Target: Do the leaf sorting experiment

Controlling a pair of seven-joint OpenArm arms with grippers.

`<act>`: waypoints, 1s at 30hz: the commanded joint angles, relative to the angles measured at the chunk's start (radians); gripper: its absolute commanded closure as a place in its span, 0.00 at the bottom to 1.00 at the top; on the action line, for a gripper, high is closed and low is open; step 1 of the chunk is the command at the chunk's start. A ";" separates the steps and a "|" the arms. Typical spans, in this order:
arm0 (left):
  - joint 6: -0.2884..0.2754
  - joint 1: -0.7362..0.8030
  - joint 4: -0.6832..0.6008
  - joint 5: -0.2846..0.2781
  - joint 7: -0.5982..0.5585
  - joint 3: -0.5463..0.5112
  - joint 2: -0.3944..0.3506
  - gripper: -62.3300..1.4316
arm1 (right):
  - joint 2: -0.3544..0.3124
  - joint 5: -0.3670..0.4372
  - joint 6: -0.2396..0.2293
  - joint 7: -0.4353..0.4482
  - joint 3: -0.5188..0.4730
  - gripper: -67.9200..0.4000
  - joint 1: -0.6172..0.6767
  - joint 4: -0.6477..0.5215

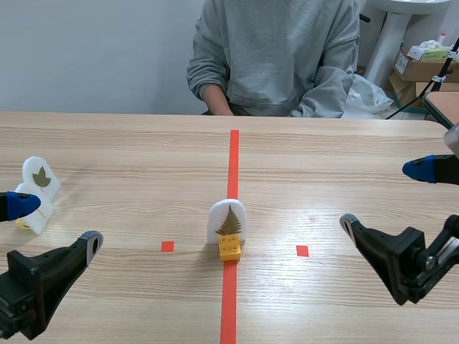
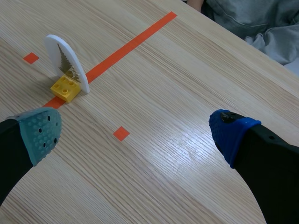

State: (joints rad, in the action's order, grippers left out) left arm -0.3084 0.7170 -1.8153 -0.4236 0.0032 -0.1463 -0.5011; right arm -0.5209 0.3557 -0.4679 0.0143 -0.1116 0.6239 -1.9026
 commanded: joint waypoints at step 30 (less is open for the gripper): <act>-0.001 -0.006 -0.026 -0.002 -0.014 -0.003 0.007 0.00 | -0.011 -0.014 0.002 -0.010 -0.010 0.00 -0.057 0.004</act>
State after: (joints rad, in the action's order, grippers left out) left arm -0.3084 0.7170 -1.8153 -0.4206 0.0032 -0.1463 -0.5011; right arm -0.5213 0.3290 -0.4683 -0.0055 -0.1116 0.5949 -1.9011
